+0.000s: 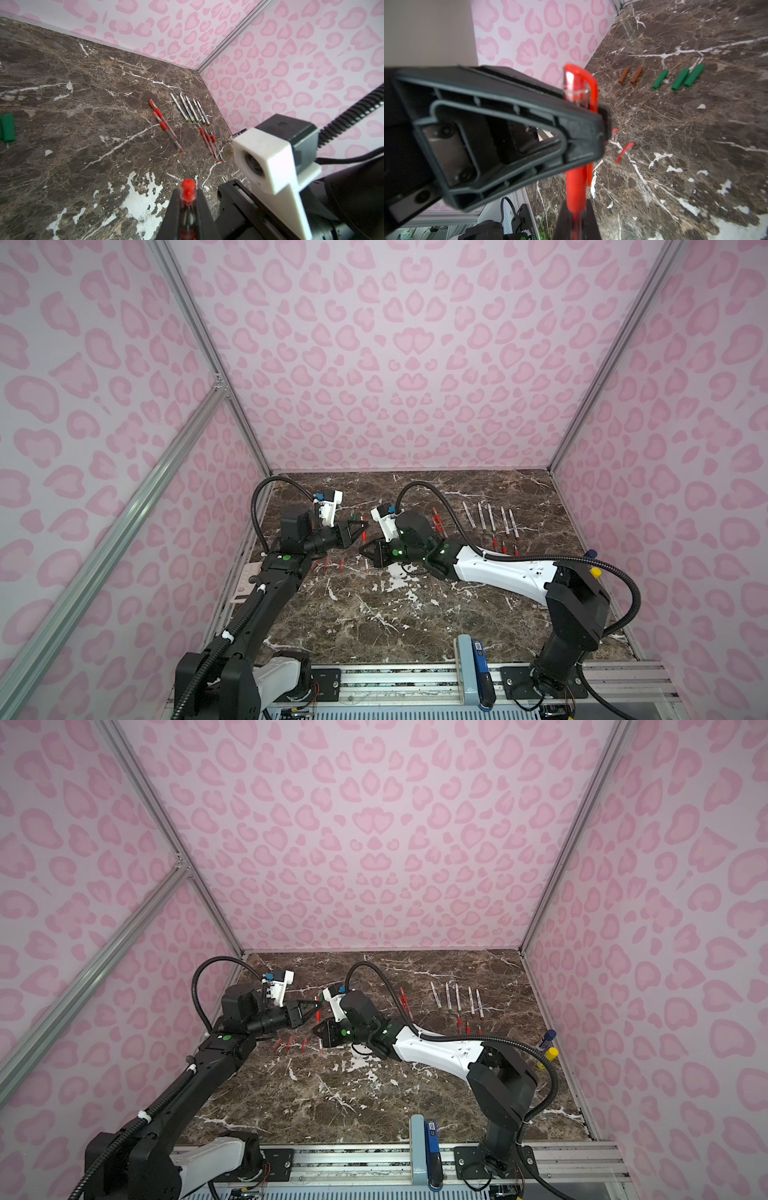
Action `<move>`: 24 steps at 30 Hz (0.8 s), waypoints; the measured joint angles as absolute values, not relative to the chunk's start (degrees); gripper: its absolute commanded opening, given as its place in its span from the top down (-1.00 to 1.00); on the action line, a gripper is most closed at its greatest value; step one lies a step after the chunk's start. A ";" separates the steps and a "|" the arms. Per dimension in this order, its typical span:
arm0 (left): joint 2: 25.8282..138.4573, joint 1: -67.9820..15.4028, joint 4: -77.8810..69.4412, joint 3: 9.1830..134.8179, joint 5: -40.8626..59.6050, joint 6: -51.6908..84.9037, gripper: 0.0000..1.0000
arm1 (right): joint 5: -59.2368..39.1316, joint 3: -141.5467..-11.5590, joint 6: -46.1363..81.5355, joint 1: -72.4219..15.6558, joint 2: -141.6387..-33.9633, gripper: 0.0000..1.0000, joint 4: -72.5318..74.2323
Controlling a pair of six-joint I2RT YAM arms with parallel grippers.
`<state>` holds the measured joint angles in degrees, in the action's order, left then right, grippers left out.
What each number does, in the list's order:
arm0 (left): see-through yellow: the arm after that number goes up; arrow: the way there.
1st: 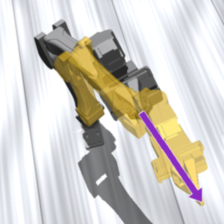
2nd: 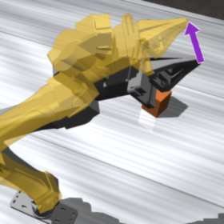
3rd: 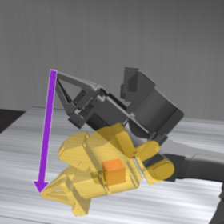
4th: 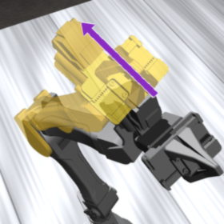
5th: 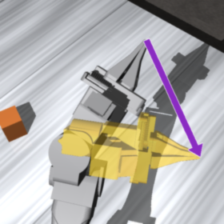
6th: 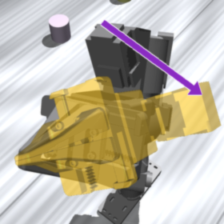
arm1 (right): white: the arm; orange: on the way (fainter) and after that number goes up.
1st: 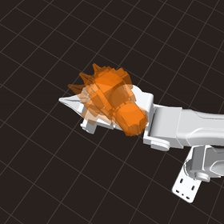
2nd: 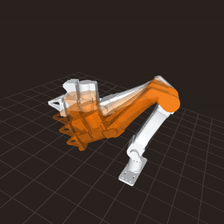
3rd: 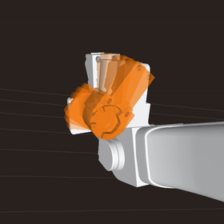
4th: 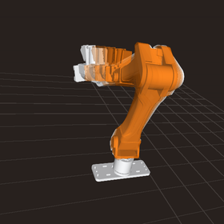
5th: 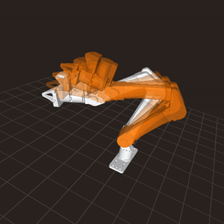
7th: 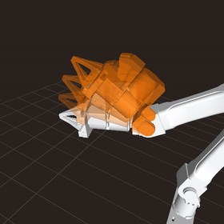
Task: Open the pen caps
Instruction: 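Lift the red pen and bring its cap into the left gripper, then hold the red cap with the left gripper while the right gripper pulls the pen away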
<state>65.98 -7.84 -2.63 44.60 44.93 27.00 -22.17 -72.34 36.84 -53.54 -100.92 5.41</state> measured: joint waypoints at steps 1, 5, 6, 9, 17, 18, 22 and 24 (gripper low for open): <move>65.98 -7.70 -2.59 44.60 44.73 26.98 0.57 | -22.13 -72.42 36.62 -53.54 -100.95 1.00 5.23; 65.63 -7.42 -2.61 45.08 43.88 27.07 0.61 | -21.39 -71.24 36.38 -53.74 -100.60 1.00 4.25; 65.58 -7.33 -2.63 45.08 43.62 27.07 0.69 | -21.30 -71.09 36.36 -53.74 -100.62 1.00 4.03; 65.58 -7.33 -2.63 45.17 43.46 26.96 0.93 | -21.06 -71.40 36.07 -53.87 -100.90 1.00 2.48; 65.54 -7.25 -3.29 44.23 44.36 26.83 0.16 | -20.75 -72.60 35.31 -54.65 -100.90 1.00 -0.34; 65.54 -7.29 -3.55 44.14 44.34 26.87 0.16 | -20.71 -72.58 35.31 -54.72 -100.82 1.00 -0.82; 65.58 -7.25 -3.46 43.46 43.44 26.76 0.61 | -20.71 -73.36 34.92 -54.92 -100.86 1.00 -2.55; 65.69 -7.25 -3.33 43.46 43.48 26.68 0.64 | -20.75 -73.93 34.89 -55.02 -100.90 1.00 -2.50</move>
